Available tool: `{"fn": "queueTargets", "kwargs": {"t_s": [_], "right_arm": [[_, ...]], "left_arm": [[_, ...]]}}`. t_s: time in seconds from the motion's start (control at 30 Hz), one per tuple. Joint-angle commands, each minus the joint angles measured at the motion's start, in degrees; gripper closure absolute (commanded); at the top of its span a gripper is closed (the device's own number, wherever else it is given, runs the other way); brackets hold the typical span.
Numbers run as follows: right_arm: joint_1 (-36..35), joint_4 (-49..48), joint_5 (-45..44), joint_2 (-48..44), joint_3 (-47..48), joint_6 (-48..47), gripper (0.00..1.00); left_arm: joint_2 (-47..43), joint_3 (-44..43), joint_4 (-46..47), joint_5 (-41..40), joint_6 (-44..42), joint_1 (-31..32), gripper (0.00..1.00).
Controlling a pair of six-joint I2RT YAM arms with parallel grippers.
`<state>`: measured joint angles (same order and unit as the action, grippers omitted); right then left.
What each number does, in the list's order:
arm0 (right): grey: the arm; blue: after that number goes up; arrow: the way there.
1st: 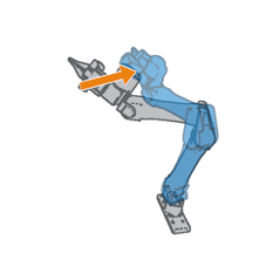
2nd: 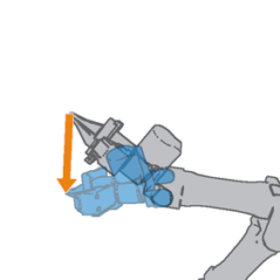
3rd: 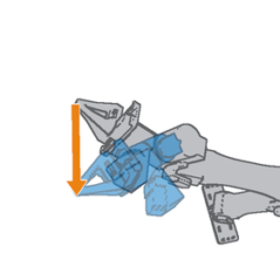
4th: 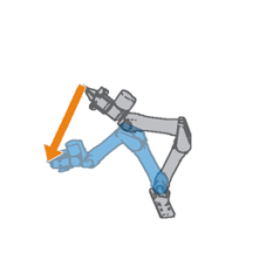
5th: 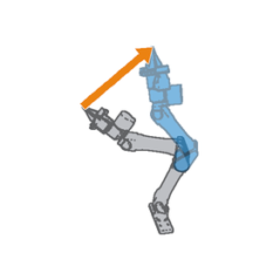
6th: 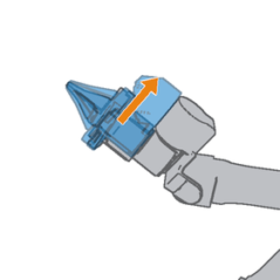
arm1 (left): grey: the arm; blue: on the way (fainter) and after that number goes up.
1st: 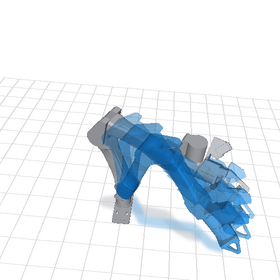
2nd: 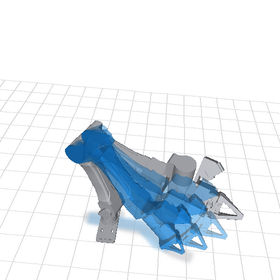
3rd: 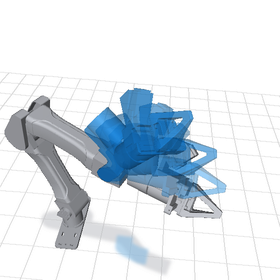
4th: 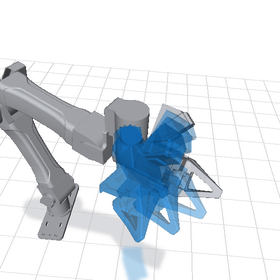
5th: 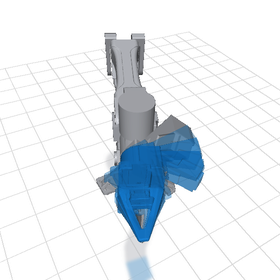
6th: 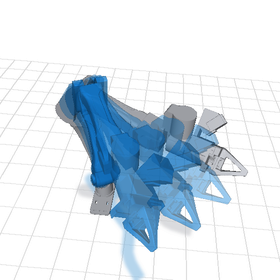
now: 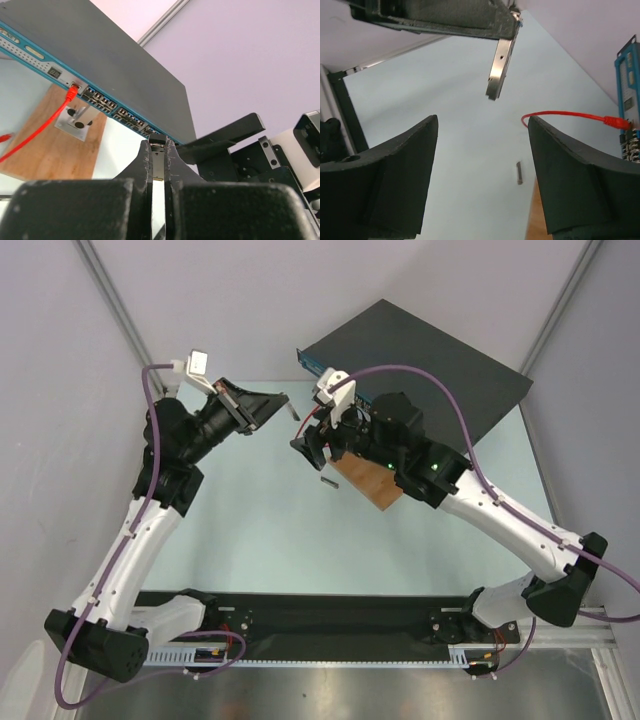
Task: Insert the plug into the switch port
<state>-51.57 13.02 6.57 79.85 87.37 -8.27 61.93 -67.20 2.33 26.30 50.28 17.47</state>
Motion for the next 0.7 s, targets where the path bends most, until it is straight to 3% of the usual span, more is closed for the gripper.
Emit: {"fn": "queueTargets", "kwargs": {"t_s": [0.0, 0.2, 0.33, 0.37, 0.5, 0.67], "right_arm": [[-1.42, -6.33, -4.90, 1.18, 4.12, -3.33, 0.24], [-1.60, -8.18, -6.57, 3.29, 5.09, -4.65, 0.32], [-1.69, -8.01, -8.05, 4.34, 5.27, -5.96, 0.55], [-1.69, -7.92, -8.06, 4.61, 5.09, -6.31, 0.57], [-1.69, -6.60, -7.10, 4.96, 5.00, -6.76, 0.57], [-2.13, -5.72, -5.51, 4.78, 4.65, -7.37, 0.49]], "left_arm": [[-1.46, 0.49, 2.68, 1.38, 3.24, -0.34, 1.00], [-1.99, 1.63, 1.72, 1.03, 3.77, -0.34, 1.00], [-2.25, 2.16, 1.80, 1.12, 4.12, -0.34, 1.00], [-2.25, 2.42, 1.89, 1.12, 4.30, -0.34, 1.00], [-2.78, 2.69, 1.98, 1.20, 4.39, -0.34, 1.00], [-2.96, 2.78, 2.51, 1.20, 5.00, -0.34, 1.00]]}}
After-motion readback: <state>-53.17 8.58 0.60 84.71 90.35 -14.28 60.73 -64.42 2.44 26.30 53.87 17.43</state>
